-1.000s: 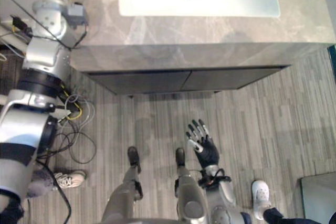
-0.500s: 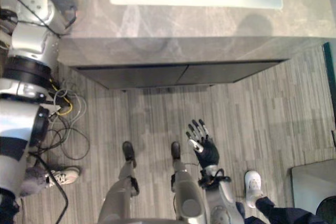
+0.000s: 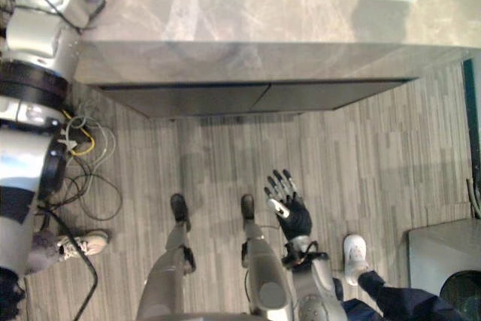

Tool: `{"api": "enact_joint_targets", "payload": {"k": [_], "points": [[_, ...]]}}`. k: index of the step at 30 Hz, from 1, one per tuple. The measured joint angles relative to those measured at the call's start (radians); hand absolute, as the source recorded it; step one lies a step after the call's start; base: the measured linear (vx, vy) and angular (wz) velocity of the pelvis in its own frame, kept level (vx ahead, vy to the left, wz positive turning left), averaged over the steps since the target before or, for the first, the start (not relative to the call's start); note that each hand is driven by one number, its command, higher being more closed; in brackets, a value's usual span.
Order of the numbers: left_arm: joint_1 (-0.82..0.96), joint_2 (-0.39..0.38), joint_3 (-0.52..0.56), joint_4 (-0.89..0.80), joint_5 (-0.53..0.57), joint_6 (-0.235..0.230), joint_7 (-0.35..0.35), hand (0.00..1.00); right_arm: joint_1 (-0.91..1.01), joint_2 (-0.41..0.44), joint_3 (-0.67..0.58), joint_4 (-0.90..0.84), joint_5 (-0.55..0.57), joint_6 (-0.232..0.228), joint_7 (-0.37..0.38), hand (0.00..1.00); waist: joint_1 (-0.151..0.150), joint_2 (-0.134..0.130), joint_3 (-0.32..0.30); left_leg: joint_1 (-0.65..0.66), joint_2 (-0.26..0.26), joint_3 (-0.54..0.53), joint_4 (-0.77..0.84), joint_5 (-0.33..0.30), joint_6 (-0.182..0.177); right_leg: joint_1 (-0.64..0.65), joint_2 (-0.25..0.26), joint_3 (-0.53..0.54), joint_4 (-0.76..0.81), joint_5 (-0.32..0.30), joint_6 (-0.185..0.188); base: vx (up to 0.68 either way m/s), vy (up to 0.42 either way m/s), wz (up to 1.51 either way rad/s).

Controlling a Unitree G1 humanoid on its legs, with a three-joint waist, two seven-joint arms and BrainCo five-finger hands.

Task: Organize washtable

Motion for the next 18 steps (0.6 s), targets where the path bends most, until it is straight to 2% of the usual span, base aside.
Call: {"api": "enact_joint_targets", "payload": {"k": [4,18], "points": [[-0.041,0.017,-0.025,0.031,-0.014,0.000,0.011,1.00,0.000,0.000,-0.004,-0.013,0.006,-0.015,0.000,0.00,-0.001,-0.001,0.003,-0.005,0.000,0.005,0.000,0.000,0.000,-0.005,0.000,0.014,-0.014,0.007,-0.002,0.00,0.005,-0.08],[-0.015,0.023,-0.020,0.038,-0.028,0.000,0.011,1.00,0.006,-0.001,-0.004,-0.018,0.008,-0.015,0.000,0.00,-0.006,0.000,0.003,0.015,-0.001,-0.002,0.000,0.000,0.000,0.021,-0.001,0.010,-0.021,0.009,-0.002,0.00,0.001,0.00]]}}
